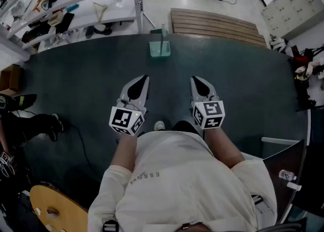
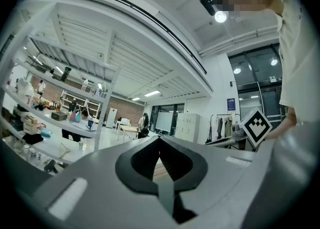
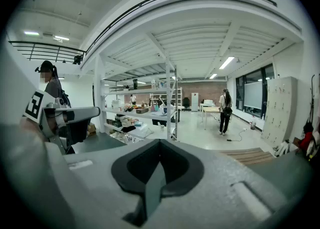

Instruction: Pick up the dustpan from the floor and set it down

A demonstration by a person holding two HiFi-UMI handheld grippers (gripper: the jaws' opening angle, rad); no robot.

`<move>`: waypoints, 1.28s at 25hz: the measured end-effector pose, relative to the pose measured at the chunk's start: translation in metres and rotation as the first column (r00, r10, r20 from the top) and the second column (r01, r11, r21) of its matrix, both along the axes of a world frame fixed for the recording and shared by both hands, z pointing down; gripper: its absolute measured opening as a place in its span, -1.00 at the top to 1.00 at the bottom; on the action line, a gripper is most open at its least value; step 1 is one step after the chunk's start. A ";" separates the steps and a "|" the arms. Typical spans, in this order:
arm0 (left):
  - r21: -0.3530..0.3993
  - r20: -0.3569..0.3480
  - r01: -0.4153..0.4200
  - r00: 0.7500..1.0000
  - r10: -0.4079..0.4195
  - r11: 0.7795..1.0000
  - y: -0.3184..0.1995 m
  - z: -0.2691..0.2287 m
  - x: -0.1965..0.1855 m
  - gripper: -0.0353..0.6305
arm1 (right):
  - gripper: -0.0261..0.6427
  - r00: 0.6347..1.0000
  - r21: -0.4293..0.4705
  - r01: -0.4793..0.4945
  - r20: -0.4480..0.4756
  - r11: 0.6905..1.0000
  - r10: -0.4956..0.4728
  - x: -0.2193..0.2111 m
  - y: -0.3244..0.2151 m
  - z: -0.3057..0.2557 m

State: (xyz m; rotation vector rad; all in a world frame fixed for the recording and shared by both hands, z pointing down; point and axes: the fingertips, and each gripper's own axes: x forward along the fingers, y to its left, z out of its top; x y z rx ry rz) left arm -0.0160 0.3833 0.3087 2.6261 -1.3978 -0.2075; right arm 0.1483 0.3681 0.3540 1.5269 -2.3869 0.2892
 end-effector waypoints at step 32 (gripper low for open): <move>-0.078 -0.040 0.015 0.999 -0.018 0.997 -0.042 0.040 -0.007 0.87 | 0.95 0.995 -0.100 -0.102 0.008 0.990 0.104 0.025 -0.046 0.041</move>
